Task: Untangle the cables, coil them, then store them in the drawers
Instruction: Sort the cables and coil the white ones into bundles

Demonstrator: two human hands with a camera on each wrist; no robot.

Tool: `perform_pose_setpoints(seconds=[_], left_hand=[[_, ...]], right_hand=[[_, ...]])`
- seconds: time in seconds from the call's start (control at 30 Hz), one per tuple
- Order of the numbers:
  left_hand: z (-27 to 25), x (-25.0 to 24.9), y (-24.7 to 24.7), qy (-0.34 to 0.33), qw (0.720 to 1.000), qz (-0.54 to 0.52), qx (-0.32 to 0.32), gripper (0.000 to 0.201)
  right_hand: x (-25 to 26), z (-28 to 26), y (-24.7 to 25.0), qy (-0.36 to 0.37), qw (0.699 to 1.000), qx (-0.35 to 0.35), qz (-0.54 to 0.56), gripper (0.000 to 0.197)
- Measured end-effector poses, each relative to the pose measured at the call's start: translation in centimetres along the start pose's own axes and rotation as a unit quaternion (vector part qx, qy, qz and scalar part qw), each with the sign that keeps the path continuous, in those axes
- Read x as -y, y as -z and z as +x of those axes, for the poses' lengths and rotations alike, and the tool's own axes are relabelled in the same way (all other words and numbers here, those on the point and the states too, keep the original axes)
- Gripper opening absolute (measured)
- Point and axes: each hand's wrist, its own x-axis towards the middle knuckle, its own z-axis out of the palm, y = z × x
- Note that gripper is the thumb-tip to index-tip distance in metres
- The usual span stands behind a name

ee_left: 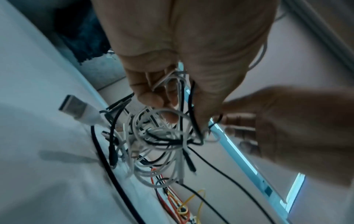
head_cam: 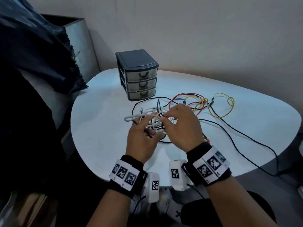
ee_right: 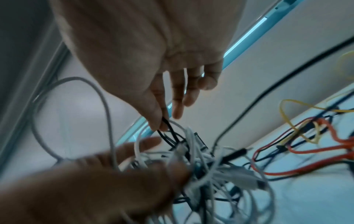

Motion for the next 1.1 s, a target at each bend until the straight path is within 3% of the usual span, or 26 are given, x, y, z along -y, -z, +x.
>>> perform_pose_setpoints(seconds=[0.07,0.17,0.33,0.57,0.67,0.83,0.93,1.0,1.03,1.1], left_hand=[[0.4,0.3,-0.7,-0.002,0.998,0.062,-0.023,0.044],[0.7,1.3,-1.3,0.003,0.993,0.113,-0.045,0.028],[1.1,1.8,-1.2,0.109,0.985,0.072,-0.109,0.005],[1.7,0.8,-0.4,0.128,0.982,0.129,-0.054,0.038],[1.9,1.4,0.1,0.177,0.972,0.132,-0.079,0.035],[3.1,2.5,1.4,0.250,0.961,0.073,-0.097,0.023],[3.3,2.3,1.9,0.271,0.959,0.026,-0.086,0.015],[3.0,1.9,2.0,0.276,0.958,-0.020,-0.069,0.014],[2.9,1.5,2.0,0.283,0.956,-0.049,-0.058,0.018],[2.7,0.9,1.5,0.296,0.950,-0.087,-0.044,0.046]], right_hand=[[0.5,1.0,1.4,-0.040,0.997,0.027,0.065,0.015],[1.3,2.0,3.9,-0.109,0.972,0.003,0.207,0.019],[2.5,2.0,7.5,-0.124,0.946,-0.008,0.299,0.019],[3.1,2.1,7.7,-0.127,0.949,0.031,0.288,0.019],[2.9,2.0,7.9,-0.142,0.951,0.062,0.268,0.018],[1.9,2.0,9.6,-0.104,0.979,0.087,0.152,0.019],[1.4,1.9,9.4,-0.079,0.991,0.059,0.094,0.019],[1.0,2.1,8.8,-0.099,0.987,0.012,0.123,0.020],[1.0,2.1,8.5,-0.116,0.980,-0.012,0.160,0.015],[1.3,2.1,7.8,-0.154,0.960,-0.030,0.231,0.014]])
